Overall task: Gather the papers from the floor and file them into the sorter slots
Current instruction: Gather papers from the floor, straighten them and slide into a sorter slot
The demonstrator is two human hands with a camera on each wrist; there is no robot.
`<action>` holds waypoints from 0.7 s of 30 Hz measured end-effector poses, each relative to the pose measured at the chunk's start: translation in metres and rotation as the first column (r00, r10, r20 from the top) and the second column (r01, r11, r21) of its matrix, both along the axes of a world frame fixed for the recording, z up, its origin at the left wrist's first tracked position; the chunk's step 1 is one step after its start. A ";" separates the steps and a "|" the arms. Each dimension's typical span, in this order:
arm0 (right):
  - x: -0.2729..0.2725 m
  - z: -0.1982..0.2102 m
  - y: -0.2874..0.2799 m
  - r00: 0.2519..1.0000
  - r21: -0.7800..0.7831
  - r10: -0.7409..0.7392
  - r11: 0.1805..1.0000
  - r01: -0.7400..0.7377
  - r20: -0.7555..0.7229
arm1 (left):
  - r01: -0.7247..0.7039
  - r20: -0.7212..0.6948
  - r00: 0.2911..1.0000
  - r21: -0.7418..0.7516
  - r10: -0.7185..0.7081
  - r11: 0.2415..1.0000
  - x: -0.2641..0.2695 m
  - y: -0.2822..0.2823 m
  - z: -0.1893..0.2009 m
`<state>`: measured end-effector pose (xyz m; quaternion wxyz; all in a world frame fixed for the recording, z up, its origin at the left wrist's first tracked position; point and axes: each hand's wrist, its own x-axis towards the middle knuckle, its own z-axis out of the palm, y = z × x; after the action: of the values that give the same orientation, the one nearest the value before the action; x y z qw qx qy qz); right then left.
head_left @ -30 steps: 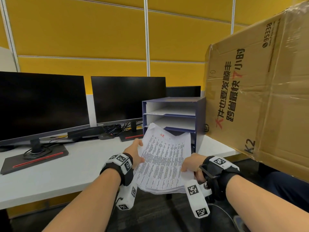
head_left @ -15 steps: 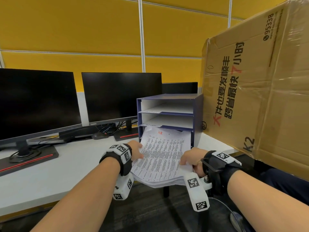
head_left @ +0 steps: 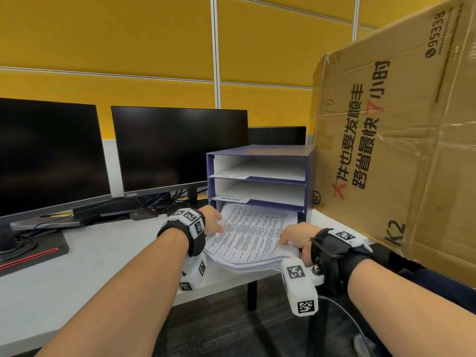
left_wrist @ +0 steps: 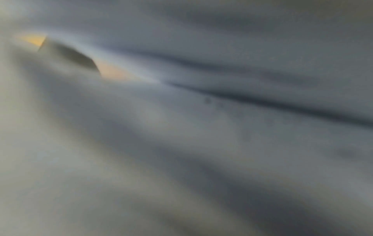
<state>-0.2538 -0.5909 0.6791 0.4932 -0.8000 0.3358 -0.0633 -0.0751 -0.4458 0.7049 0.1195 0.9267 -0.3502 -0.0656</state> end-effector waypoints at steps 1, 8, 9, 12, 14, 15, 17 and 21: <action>0.001 0.001 -0.001 1.000 0.008 -0.006 1.000 0.006 0.004 | 0.002 -0.006 1.000 -0.014 -0.002 1.000 0.003 -0.004 0.000; 0.008 0.024 0.009 0.984 -0.314 -0.067 0.949 0.011 -0.167 | -0.017 0.023 1.000 -0.148 0.020 0.989 0.026 -0.025 -0.002; 0.014 0.021 0.007 0.977 -0.378 -0.034 0.925 -0.048 -0.208 | -0.027 0.030 0.999 -0.170 0.033 0.985 0.028 -0.024 -0.003; 0.024 0.012 0.004 0.981 -0.372 -0.091 0.928 0.022 -0.171 | -0.085 0.016 0.996 -0.253 0.092 0.964 0.033 -0.016 -0.009; 0.024 0.011 0.006 0.983 -0.386 -0.079 0.922 0.008 -0.167 | -0.151 -0.061 0.988 -0.263 0.140 0.953 0.035 -0.007 -0.013; 0.025 0.012 0.006 0.978 -0.421 -0.087 0.907 -0.001 -0.188 | -0.195 -0.120 0.978 -0.252 0.170 0.948 0.036 -0.003 -0.015; 0.026 0.013 0.003 0.975 -0.446 -0.080 0.895 -0.020 -0.205 | -0.282 -0.253 0.941 -0.213 0.226 0.935 0.035 0.007 -0.017; 0.022 0.012 0.004 0.982 -0.284 -0.111 0.957 0.063 -0.155 | -0.405 -0.533 0.816 -0.255 0.221 0.878 0.030 0.020 -0.017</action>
<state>-0.2314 -0.5869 0.6915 0.3423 -0.8482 0.3993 -0.0635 -0.0455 -0.4260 0.6882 0.3795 0.8873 -0.1542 -0.2118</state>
